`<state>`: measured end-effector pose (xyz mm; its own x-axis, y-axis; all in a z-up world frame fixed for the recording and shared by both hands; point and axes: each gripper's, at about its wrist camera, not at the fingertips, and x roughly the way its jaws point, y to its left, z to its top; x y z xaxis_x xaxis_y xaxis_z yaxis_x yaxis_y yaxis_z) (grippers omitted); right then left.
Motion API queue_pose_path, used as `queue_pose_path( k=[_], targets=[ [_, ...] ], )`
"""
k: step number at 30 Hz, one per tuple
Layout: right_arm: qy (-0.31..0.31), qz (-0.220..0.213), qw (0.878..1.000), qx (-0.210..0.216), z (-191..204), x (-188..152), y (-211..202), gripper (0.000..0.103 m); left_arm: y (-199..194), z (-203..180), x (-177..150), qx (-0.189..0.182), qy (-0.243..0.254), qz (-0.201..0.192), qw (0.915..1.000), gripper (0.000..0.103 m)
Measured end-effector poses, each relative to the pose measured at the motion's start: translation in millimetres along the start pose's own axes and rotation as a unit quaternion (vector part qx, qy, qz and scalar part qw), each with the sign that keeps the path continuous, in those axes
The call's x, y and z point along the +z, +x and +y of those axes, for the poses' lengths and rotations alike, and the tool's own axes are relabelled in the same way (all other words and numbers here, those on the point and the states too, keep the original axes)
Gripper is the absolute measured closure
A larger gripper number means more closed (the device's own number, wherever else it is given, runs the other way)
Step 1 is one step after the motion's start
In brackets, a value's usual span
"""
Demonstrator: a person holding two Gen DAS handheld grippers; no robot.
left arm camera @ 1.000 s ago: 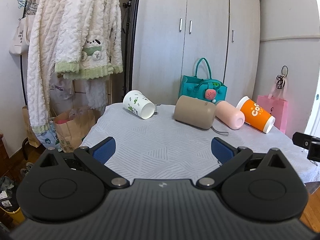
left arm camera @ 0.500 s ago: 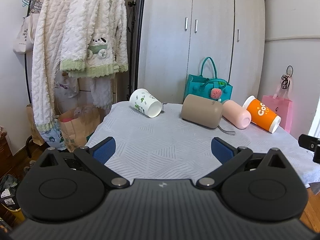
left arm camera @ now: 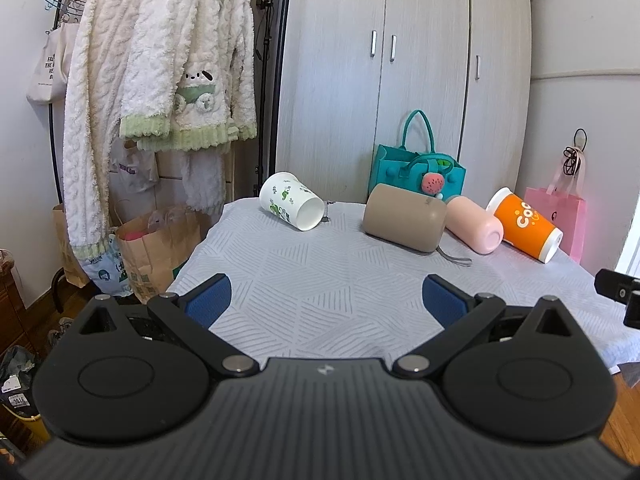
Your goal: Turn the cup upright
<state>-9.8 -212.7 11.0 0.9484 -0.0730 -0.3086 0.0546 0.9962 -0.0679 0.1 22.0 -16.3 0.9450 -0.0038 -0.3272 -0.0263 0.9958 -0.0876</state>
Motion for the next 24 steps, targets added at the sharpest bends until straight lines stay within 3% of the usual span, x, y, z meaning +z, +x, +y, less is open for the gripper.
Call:
queue_pose_path(
  k=[8,16,20,24],
  targets=[
    [-0.010,0.007,1.000,-0.001,3,3,3,0.000,1,0,-3,0.000,-0.002,0.006,1.0000,0.000],
    [-0.034,0.029,0.999,0.011,9,3,11,0.000,7,5,0,0.010,0.002,0.040,0.9992,0.000],
    [-0.042,0.044,0.996,0.058,11,17,15,0.000,8,14,11,0.001,-0.011,0.051,0.9986,0.000],
    [-0.055,0.055,0.986,0.146,19,48,19,0.000,13,25,32,-0.006,-0.024,0.054,0.9982,0.000]
  ],
)
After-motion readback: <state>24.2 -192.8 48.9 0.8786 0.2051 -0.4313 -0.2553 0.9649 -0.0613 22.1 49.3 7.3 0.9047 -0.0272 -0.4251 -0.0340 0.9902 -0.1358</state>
